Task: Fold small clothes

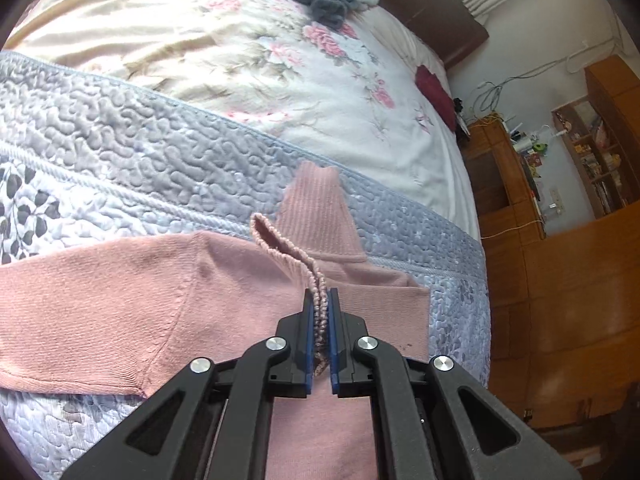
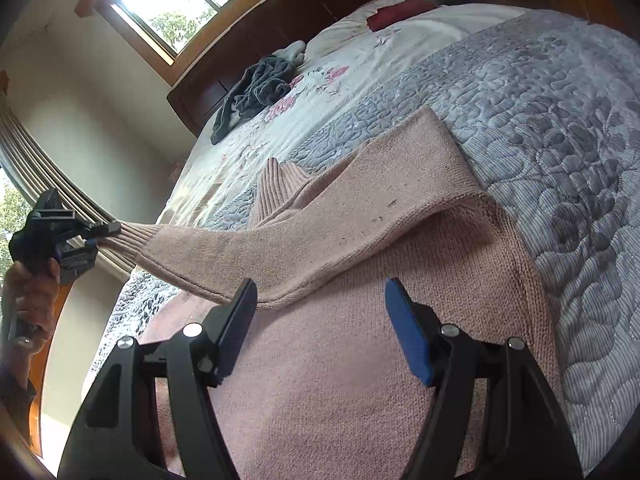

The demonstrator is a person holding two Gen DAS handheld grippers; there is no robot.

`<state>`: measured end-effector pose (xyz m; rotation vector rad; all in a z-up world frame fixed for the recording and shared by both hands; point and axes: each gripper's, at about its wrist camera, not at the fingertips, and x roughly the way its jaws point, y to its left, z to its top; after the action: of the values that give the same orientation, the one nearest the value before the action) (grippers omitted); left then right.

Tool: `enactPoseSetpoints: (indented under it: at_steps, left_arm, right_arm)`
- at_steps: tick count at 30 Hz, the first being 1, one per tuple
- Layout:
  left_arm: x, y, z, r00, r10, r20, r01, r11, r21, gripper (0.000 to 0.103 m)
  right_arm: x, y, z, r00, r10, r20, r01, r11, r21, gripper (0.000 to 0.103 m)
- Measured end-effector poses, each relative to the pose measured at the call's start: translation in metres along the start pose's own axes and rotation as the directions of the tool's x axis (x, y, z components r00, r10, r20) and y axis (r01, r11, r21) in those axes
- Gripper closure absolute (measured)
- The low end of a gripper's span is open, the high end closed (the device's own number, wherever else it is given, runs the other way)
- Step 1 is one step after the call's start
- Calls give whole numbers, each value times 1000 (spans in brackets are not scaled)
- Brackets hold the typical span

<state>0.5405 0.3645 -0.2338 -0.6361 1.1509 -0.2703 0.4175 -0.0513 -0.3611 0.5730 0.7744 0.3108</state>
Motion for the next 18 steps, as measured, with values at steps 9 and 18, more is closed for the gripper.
enactPoseSetpoints:
  at_steps: [9, 18]
  left_arm:
    - [61, 115, -9, 981, 149, -124, -168, 972, -162, 95]
    - [29, 93, -24, 990, 139, 16, -137, 985, -104, 70]
  right_arm:
    - [5, -2, -1, 1000, -10, -8, 10, 1000, -5, 36]
    - [7, -1, -2, 1000, -6, -10, 6, 1000, -8, 36]
